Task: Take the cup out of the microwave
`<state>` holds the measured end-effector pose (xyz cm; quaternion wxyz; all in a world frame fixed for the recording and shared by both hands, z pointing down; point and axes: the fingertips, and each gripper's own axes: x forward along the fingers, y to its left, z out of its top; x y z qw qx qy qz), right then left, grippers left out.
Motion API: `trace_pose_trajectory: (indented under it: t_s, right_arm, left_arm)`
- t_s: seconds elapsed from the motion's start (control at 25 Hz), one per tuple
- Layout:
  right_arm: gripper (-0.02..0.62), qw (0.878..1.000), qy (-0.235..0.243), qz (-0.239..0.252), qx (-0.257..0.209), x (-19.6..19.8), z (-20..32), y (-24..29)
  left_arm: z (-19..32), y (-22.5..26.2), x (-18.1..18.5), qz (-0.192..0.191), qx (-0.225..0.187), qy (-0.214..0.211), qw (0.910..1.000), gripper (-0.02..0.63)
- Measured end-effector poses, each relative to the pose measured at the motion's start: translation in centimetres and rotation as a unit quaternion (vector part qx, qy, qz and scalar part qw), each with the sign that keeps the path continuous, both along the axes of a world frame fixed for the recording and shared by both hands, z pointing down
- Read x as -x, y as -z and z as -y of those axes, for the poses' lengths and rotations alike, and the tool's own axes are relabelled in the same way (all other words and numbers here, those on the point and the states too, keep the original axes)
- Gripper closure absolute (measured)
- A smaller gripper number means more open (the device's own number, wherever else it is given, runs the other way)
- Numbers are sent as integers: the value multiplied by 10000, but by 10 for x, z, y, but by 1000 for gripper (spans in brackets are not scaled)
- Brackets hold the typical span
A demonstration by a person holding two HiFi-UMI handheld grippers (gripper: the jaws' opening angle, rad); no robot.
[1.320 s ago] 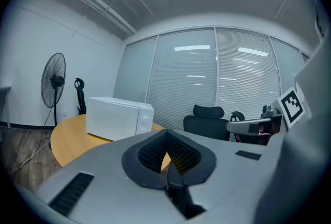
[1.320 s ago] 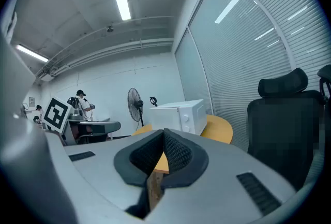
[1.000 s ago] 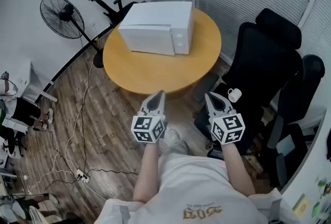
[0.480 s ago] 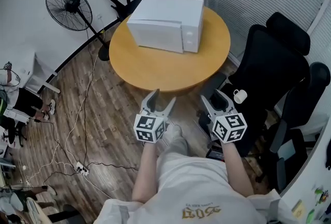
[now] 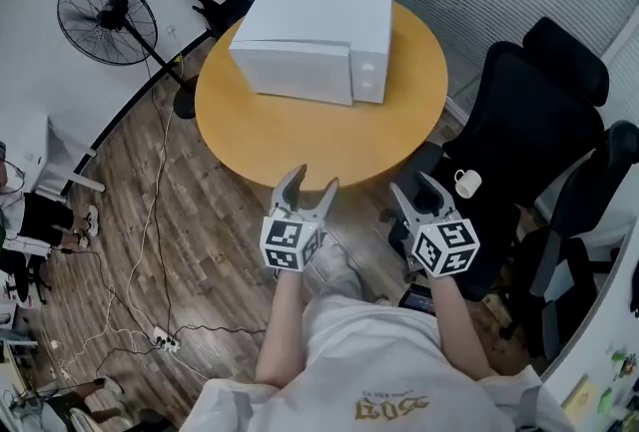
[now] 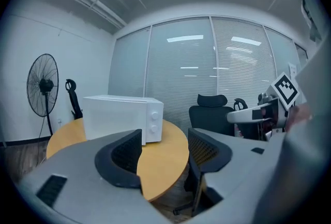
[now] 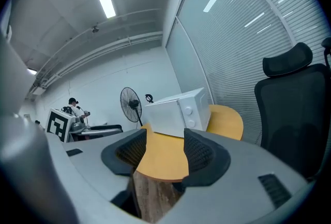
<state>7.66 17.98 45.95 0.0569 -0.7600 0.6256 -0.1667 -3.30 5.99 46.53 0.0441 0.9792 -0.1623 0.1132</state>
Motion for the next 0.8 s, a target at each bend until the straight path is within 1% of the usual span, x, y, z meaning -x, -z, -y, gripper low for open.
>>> trace_pose_trajectory:
  t_s: [0.16, 0.32, 0.4, 0.52, 0.68, 0.8]
  right_arm:
    - [374, 9996, -262, 48, 127, -19, 32, -7]
    - [380, 9983, -564, -20, 150, -35, 64, -2]
    - [382, 9972, -706, -45, 233, -41, 77, -5]
    - [382, 9953, -893, -50, 368, -50, 93, -9]
    - [382, 9919, -1184, -192, 426, -62, 105, -7]
    - [382, 9915, -1180, -171, 524, -70, 113, -14]
  left_arm:
    - [42, -10, -28, 68, -17, -144, 9999, 324]
    - [84, -10, -54, 29, -117, -213, 9997, 334]
    - [102, -9, -67, -40, -167, -233, 9996, 333]
    - [128, -9, -88, -140, -58, -254, 9996, 328]
    - [151, -14, -115, -152, 33, -378, 9992, 327]
    - [163, -18, -134, -171, 54, -360, 9992, 333]
